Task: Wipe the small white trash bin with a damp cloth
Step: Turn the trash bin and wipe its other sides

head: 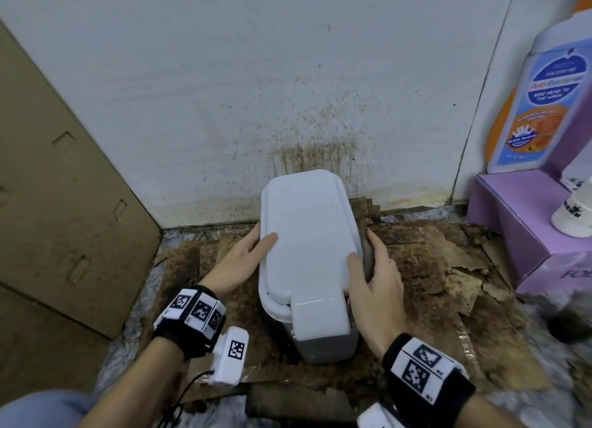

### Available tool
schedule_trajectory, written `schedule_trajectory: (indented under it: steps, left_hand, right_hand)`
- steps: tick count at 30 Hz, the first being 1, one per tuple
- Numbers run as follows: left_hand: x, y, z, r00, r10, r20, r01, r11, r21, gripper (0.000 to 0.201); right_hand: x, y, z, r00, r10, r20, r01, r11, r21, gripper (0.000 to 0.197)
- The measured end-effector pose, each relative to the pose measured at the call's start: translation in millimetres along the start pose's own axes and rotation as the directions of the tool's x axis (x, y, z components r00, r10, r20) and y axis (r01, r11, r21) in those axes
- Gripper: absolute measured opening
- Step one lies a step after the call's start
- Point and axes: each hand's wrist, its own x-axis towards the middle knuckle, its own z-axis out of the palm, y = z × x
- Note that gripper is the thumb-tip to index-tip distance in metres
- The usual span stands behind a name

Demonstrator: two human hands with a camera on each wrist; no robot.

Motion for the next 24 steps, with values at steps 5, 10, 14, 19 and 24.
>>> schedule_trajectory:
  steps: [5, 10, 14, 19, 24]
  left_hand:
    - [0.3, -4.7, -2.7, 0.999, -0.002, -0.039, 0.002, 1.0, 0.004, 0.055]
    - [-9.6, -2.7, -2.2, 0.991, 0.052, -0.12, -0.029, 0.981, 0.193, 0.055]
    - [-20.6, -2.3, -12.6, 0.941, 0.228, -0.25, -0.037, 0.803, 0.595, 0.07]
    - [-52.9, 15.6, 27.7, 0.931, 0.357, -0.076, -0.22, 0.717, 0.662, 0.063]
    - [-61.3, 7.7, 38.7, 0.93, 0.337, -0.151, -0.15, 0.719, 0.679, 0.068]
  right_hand:
    - [1.2, 3.2, -1.3, 0.998, 0.03, -0.049, -0.023, 0.988, 0.15, 0.041]
    - [0.2, 4.9, -6.3, 0.999, 0.005, -0.038, 0.003, 0.98, 0.198, 0.031]
    - [-2.5, 1.5, 2.0, 0.999, -0.034, -0.019, 0.037, 0.98, 0.195, 0.033]
    - [-6.2, -3.9, 17.5, 0.992, -0.105, 0.067, 0.088, 0.973, 0.213, 0.032]
    - [-1.0, 2.9, 30.7, 0.985, -0.061, 0.161, 0.003, 0.942, 0.336, 0.033]
